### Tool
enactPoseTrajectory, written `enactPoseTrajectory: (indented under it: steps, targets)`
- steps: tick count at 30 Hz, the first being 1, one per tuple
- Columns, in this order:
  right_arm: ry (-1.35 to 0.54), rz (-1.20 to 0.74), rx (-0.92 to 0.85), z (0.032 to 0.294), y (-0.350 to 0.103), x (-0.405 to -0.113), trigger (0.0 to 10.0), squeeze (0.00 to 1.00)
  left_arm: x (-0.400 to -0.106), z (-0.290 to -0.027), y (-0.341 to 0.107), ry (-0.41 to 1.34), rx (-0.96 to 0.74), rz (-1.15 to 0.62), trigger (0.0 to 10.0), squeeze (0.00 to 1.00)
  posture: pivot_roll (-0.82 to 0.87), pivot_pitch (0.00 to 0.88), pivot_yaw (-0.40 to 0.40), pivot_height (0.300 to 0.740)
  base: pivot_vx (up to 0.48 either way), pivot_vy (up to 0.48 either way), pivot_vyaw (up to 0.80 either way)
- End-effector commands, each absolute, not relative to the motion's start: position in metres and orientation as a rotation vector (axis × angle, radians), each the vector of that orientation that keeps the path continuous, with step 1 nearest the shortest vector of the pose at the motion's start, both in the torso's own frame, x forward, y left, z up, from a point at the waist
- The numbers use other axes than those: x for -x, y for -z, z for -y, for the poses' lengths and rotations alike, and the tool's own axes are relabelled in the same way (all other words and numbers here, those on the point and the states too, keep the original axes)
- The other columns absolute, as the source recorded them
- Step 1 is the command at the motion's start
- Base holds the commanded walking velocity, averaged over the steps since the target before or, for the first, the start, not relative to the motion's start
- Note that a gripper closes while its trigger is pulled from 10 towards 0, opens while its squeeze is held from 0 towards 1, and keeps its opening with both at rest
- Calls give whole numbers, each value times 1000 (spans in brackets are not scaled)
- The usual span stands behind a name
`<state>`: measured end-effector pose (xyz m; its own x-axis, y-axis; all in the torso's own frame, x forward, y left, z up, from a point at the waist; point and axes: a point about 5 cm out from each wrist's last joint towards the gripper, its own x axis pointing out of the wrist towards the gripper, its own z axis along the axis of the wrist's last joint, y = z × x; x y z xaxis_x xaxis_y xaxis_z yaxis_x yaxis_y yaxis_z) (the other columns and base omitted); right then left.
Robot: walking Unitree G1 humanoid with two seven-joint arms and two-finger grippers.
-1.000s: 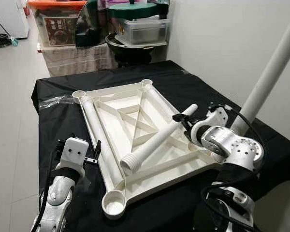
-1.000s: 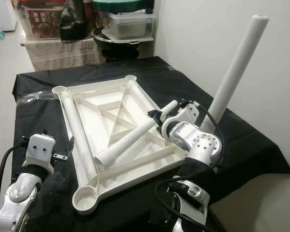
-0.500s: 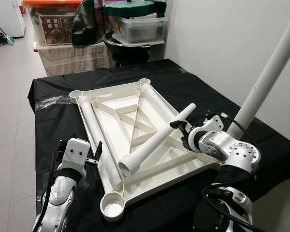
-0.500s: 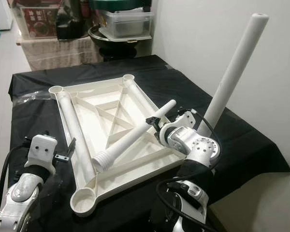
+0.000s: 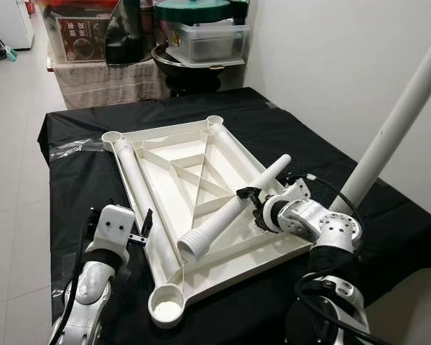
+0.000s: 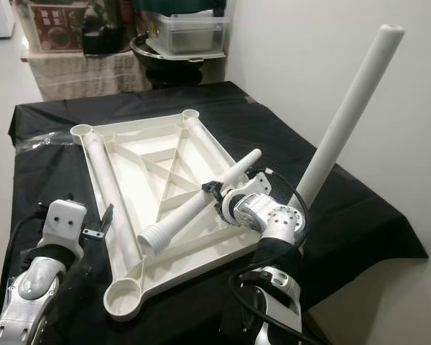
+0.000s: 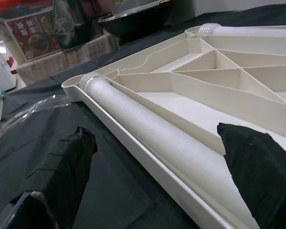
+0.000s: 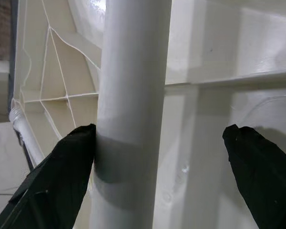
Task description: Building children table
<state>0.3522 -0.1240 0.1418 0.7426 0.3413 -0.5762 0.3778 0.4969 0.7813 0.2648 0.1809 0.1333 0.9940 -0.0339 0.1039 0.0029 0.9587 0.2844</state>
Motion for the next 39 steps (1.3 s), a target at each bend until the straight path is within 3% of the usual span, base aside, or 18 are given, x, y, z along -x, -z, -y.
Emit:
enactPoseTrajectory:
  steps: [1,11,15,16,17,32,34,36,38,39]
  targets:
    - [-66,-876,-1128,74,-125,-343,10000,0,-266,-180,-131,19,-292,104,10000,0,106,0,-145,740,0,0,0]
    - [-71,-829,-1215,64,-115,-352,10000,0,-267,-181,-131,17,-298,106,10000,0,123,0,-145,740,0,0,0]
    - [-31,-858,-1167,62,-106,-350,10000,0,-267,-182,-131,18,-302,103,10000,0,125,0,-144,740,0,0,0]
    - [-2,-873,-1138,63,-100,-349,2078,0,-267,-182,-131,18,-304,102,10000,0,128,0,-144,740,0,0,0]
    - [27,-887,-1117,65,-93,-346,0,0,-266,-183,-131,18,-306,101,10000,0,130,0,-144,740,0,0,0]
    - [-66,-798,-1169,65,-115,-356,0,0,-268,-183,-129,28,-321,86,10000,0,121,0,-129,740,0,0,0]
    - [-148,-712,-1161,66,-138,-363,0,0,-268,-184,-129,28,-322,86,10000,0,122,0,-127,740,0,0,0]
    - [-364,-487,-1135,66,-199,-370,0,0,-268,-184,-130,28,-323,87,10000,0,118,0,-122,740,0,0,0]
    - [-364,-487,-1135,66,-199,-370,0,0,-268,-184,-130,28,-323,87,10000,0,118,0,-122,740,0,0,0]
    - [-477,-359,-1099,66,-232,-369,0,0,-268,-184,-130,30,-318,90,10000,0,116,0,-119,740,0,0,0]
